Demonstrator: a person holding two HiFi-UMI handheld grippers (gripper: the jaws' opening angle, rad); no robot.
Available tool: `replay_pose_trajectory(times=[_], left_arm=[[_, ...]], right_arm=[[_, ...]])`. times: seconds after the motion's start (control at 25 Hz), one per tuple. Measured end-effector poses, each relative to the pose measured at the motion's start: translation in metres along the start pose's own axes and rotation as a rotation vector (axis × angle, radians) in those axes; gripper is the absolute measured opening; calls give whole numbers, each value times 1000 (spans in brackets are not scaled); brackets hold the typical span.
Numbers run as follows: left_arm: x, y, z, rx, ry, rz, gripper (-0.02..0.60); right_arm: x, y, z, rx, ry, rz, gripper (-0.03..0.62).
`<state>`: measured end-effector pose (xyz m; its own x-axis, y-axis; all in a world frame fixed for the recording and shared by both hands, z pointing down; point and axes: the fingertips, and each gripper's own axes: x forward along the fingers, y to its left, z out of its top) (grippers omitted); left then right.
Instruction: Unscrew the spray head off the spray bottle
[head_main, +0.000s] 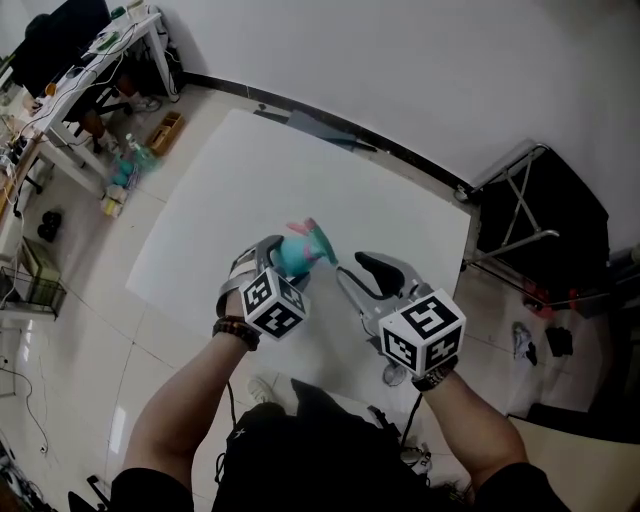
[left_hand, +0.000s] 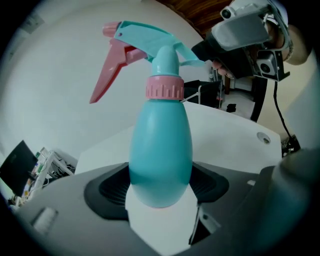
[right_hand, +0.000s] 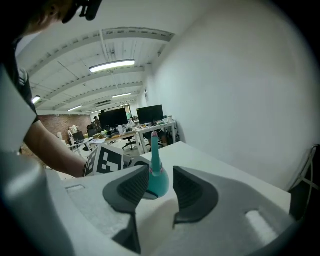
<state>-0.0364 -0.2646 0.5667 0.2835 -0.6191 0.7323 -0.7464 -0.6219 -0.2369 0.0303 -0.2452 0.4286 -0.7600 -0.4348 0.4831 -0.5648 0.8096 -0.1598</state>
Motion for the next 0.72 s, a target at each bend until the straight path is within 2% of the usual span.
replay_pose_trajectory(times=[0.2, 0.52, 0.72], left_arm=[[-25, 2, -12, 90, 50, 17, 390], [-56, -4, -25, 236, 115, 44, 388], [-75, -1, -36, 335, 163, 89, 388]], right_arm=[[9, 28, 5, -12, 42, 74, 170], [17, 64, 3, -8, 139, 171, 188], [23, 82, -4, 17, 188, 192, 190]])
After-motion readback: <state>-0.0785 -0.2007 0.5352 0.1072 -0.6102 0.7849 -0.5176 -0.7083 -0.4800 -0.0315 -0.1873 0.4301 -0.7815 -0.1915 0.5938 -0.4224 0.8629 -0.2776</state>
